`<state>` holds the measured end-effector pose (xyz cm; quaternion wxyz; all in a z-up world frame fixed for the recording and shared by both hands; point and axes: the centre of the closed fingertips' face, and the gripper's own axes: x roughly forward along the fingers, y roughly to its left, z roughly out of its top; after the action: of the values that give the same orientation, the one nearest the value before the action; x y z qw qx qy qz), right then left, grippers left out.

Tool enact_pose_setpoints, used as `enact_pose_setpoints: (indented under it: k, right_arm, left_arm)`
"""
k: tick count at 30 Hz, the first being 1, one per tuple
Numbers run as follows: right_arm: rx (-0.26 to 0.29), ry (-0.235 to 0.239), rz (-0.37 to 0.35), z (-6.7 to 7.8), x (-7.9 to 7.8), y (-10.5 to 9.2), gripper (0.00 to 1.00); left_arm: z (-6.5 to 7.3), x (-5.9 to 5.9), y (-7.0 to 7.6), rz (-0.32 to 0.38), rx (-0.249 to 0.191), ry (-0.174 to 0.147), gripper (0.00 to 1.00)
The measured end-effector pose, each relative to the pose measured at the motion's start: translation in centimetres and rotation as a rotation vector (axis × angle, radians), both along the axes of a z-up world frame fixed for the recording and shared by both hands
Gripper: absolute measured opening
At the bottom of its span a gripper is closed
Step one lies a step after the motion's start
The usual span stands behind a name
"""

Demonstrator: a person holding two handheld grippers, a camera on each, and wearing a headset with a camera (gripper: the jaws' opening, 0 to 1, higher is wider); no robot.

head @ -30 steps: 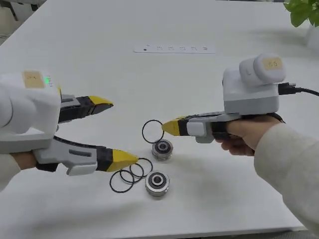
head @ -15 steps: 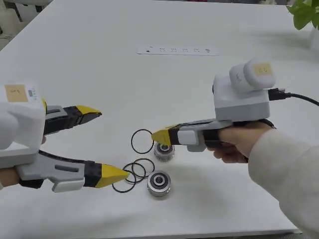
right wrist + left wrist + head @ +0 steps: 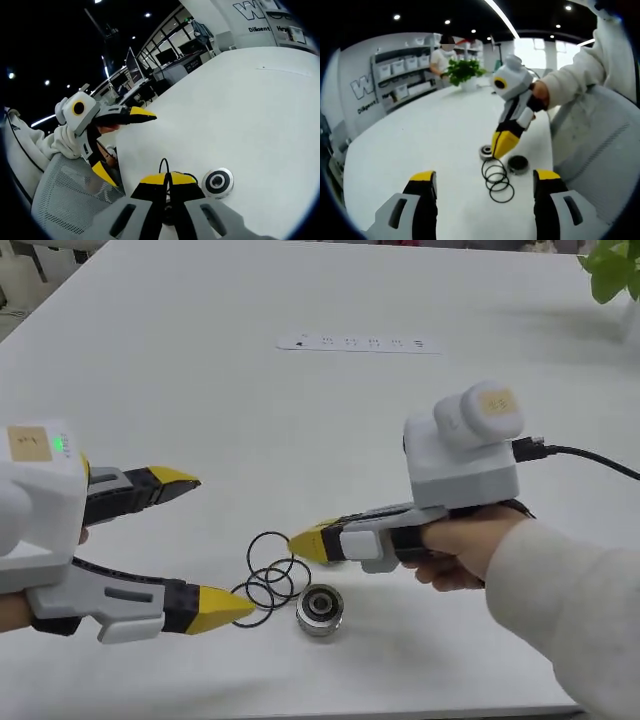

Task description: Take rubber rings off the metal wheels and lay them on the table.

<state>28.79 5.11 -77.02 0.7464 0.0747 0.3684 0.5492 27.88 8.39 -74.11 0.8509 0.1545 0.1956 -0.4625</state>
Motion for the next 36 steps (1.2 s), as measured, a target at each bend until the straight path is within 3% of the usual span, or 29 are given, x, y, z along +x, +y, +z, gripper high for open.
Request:
enact_pose_setpoints:
  k: [14, 22, 36]
  right_arm:
    - [-0.039, 0.018, 0.073, -1.4, -1.7, 0.7, 0.0]
    - [-0.097, -0.03, 0.096, -2.2, -1.6, 0.4, 0.0]
    - [-0.14, -0.07, 0.089, -2.5, -1.0, -0.2, 0.03]
  left_arm:
    - [-0.3, -0.2, -0.1, -0.005, 0.002, 0.013, 0.8]
    - [-0.4, -0.3, -0.1, -0.007, 0.007, 0.017, 0.8]
    - [-0.5, -0.3, 0.0, -0.004, 0.014, 0.019, 0.79]
